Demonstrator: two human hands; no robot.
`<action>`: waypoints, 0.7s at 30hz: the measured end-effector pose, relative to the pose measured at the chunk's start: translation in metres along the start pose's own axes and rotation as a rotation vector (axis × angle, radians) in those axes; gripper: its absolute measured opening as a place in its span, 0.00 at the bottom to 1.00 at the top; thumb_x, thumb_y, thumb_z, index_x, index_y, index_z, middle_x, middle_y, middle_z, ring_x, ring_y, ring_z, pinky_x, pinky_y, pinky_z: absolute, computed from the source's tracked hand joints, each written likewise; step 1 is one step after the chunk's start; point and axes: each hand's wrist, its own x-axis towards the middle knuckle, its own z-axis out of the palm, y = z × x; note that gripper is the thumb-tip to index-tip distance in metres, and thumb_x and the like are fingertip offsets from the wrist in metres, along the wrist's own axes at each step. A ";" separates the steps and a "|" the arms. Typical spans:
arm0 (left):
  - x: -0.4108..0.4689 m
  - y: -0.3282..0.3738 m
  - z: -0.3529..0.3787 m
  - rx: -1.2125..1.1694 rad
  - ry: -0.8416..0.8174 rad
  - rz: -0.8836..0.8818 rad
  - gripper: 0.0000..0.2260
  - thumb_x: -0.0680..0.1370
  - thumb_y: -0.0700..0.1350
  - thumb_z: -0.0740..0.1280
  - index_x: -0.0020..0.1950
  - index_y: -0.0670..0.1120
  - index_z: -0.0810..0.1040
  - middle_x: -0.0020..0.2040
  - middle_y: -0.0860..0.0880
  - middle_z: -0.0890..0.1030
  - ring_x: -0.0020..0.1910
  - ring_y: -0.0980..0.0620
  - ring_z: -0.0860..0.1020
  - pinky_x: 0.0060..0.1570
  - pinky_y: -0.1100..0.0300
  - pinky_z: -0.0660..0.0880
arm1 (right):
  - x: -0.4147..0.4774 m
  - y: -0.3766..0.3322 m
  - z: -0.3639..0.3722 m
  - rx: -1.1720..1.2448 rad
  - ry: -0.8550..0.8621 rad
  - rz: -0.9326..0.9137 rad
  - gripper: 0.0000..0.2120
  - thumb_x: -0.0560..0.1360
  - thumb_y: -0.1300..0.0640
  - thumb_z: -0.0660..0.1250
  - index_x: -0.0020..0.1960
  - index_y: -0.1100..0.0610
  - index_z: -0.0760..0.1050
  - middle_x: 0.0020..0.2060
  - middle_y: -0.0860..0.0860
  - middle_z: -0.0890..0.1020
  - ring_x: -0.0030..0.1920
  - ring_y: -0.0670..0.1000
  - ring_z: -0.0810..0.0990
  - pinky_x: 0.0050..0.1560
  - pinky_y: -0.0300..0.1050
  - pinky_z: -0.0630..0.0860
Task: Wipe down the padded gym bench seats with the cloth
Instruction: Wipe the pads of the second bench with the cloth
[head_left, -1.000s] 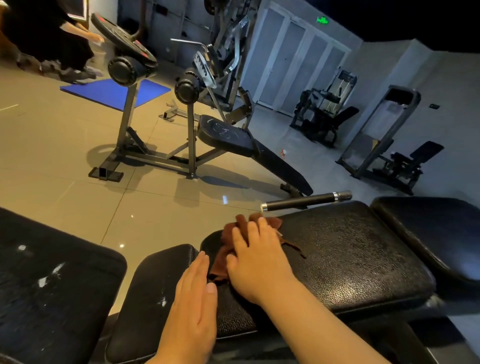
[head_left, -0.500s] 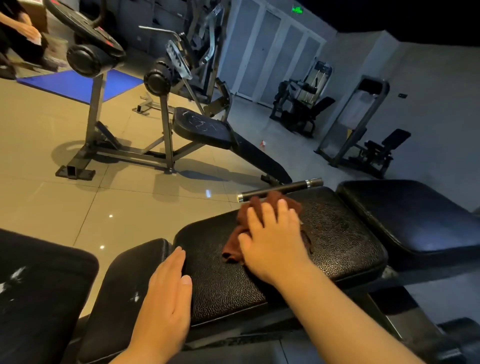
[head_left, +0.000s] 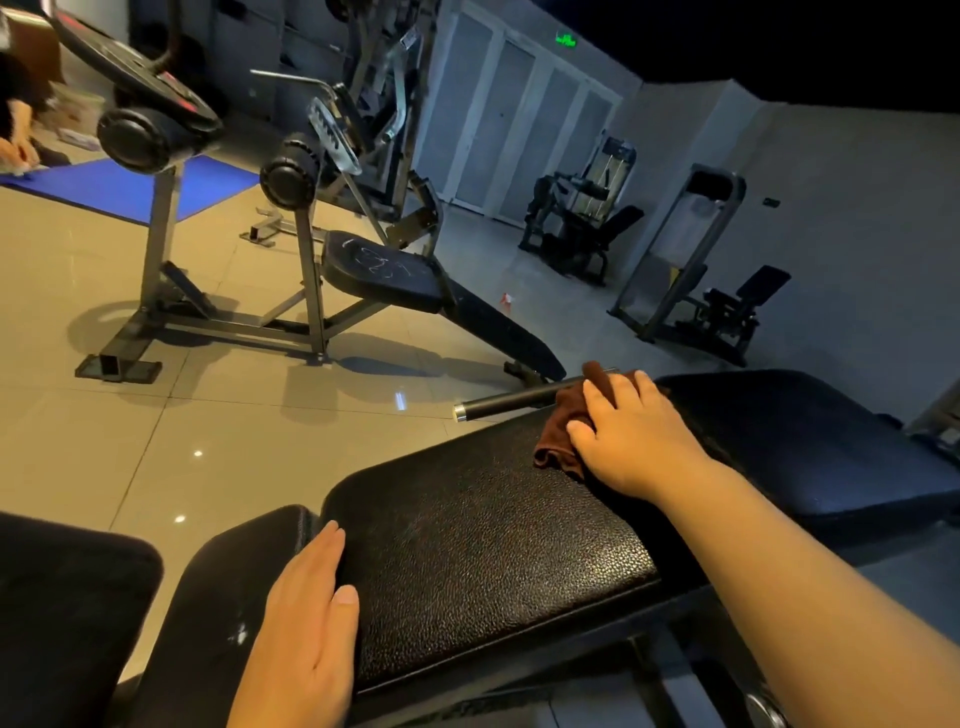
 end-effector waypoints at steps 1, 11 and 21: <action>0.000 0.002 -0.001 -0.011 -0.004 -0.015 0.33 0.76 0.66 0.47 0.78 0.54 0.60 0.75 0.64 0.60 0.71 0.76 0.52 0.67 0.76 0.50 | -0.002 -0.001 0.003 -0.018 0.015 -0.017 0.32 0.83 0.38 0.45 0.83 0.51 0.47 0.82 0.55 0.48 0.81 0.59 0.43 0.80 0.58 0.45; -0.001 0.008 -0.003 0.044 -0.064 -0.038 0.27 0.79 0.54 0.52 0.79 0.53 0.60 0.74 0.64 0.60 0.74 0.65 0.56 0.69 0.69 0.51 | -0.082 -0.082 0.035 -0.022 0.030 -0.314 0.38 0.78 0.31 0.37 0.82 0.47 0.50 0.82 0.53 0.52 0.81 0.60 0.45 0.80 0.59 0.42; -0.001 0.005 0.000 0.060 -0.060 -0.005 0.24 0.83 0.47 0.58 0.79 0.54 0.58 0.74 0.64 0.59 0.72 0.73 0.51 0.67 0.76 0.49 | -0.059 -0.066 0.026 -0.075 0.068 -0.153 0.34 0.81 0.34 0.39 0.82 0.49 0.41 0.82 0.55 0.43 0.81 0.58 0.37 0.74 0.55 0.33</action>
